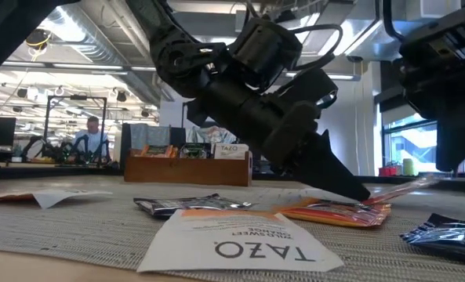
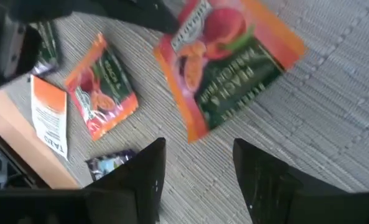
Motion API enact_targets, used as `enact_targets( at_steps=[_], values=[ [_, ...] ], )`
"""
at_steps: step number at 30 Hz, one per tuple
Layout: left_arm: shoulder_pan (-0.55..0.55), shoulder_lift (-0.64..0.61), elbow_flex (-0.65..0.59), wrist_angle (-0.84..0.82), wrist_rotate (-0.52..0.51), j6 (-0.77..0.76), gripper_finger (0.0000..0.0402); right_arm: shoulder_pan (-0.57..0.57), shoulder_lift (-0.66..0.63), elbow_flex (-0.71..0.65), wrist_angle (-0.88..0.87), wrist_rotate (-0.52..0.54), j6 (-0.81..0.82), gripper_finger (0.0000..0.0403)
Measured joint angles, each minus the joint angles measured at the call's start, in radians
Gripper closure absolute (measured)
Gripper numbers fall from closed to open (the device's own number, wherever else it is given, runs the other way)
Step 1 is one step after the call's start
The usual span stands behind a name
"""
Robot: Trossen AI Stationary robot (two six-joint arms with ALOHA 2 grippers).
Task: Pick & Place Tea
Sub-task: Put the orange tea bag into the left section of the wooden organizer
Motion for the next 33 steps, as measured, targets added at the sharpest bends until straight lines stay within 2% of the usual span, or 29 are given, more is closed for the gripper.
enact_targets(
  at_steps=[2,6,17,21,26,33],
  values=[
    [0.0,0.0,-0.001,-0.006,-0.001,-0.007,0.0399,-0.001,0.0,0.0,-0.008,0.003,0.004,0.0215],
    [0.0,0.001,-0.002,-0.007,-0.002,-0.007,0.0399,-0.007,0.021,0.0,-0.026,0.083,0.055,0.0215],
    [0.0,0.001,-0.004,-0.008,-0.004,-0.009,0.04,-0.006,0.125,0.002,0.136,0.149,0.071,0.0222],
    [0.0,0.001,-0.004,-0.008,-0.004,-0.008,0.0399,-0.006,0.128,0.002,0.138,0.166,0.077,0.0249],
    [0.0,0.001,-0.004,-0.008,-0.004,-0.008,0.04,0.0,0.125,0.002,0.139,0.257,0.071,0.0291],
    [0.0,0.001,-0.004,-0.008,-0.004,-0.007,0.0399,0.0,0.124,0.003,0.14,0.258,0.071,0.0344]
  ],
)
